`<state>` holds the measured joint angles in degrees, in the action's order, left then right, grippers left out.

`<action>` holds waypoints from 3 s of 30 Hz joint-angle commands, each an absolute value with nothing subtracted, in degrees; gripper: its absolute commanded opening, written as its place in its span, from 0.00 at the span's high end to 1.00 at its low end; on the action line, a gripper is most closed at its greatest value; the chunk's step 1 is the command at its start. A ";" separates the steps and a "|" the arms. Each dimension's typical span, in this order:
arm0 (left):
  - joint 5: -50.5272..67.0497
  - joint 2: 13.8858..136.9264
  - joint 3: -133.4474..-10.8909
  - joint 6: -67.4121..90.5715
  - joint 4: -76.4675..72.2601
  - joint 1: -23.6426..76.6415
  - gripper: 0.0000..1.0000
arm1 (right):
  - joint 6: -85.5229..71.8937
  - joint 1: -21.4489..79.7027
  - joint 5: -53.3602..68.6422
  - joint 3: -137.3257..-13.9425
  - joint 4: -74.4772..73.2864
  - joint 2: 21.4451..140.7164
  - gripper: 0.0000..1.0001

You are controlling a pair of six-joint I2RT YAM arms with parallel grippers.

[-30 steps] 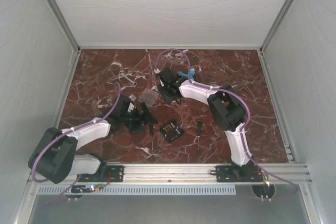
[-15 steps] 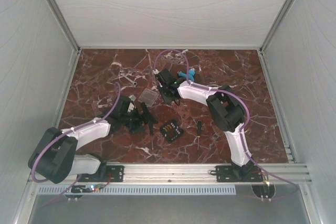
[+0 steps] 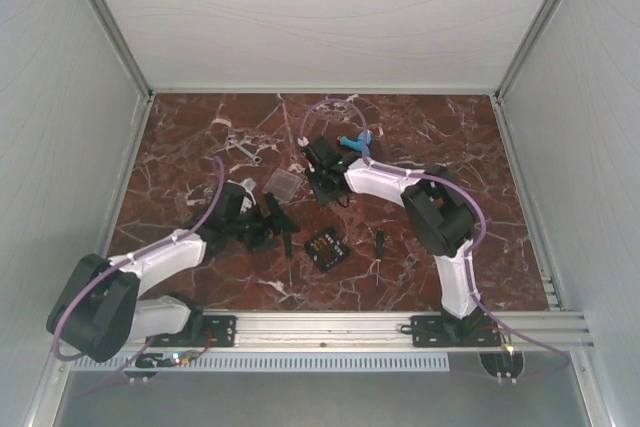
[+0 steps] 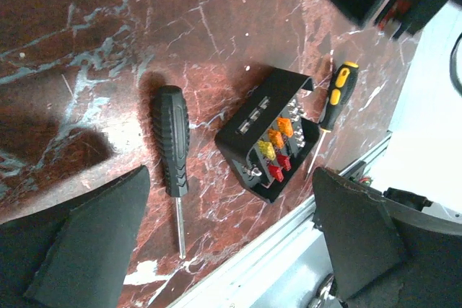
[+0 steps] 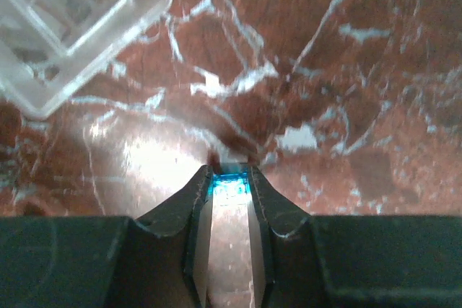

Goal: Snap on the fuse box
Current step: Pick up the fuse from the center of the board.

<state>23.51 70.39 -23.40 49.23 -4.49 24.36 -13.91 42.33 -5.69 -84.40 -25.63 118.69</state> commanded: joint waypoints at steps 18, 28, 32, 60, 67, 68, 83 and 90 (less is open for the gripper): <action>-2.81 56.55 -20.40 44.76 -30.97 37.03 0.40 | -34.08 42.57 7.26 -65.54 -8.22 86.78 0.82; -7.84 60.61 -22.81 38.86 -37.86 43.00 0.54 | -38.14 42.74 6.92 -60.81 -4.62 80.42 0.81; -9.31 61.98 -23.59 36.78 -40.39 44.43 0.59 | -38.55 42.76 6.90 -60.11 -4.38 79.53 0.81; -12.94 67.89 -27.03 30.99 -45.13 47.17 0.98 | -40.20 43.07 7.56 -55.91 -2.16 76.21 0.79; -8.62 63.81 -24.79 27.05 -45.49 46.73 1.00 | -34.59 40.72 12.04 -54.49 0.62 72.32 0.64; -7.01 63.00 -24.51 26.51 -45.23 46.35 1.00 | -32.93 39.94 13.57 -54.31 1.04 71.04 0.62; 32.84 55.08 -27.16 29.27 -37.83 35.02 1.00 | -2.30 36.67 29.26 -57.18 -11.21 58.39 0.45; 40.35 54.51 -30.07 27.98 -34.71 34.98 1.00 | 5.75 36.67 39.82 -61.75 -21.81 58.68 0.41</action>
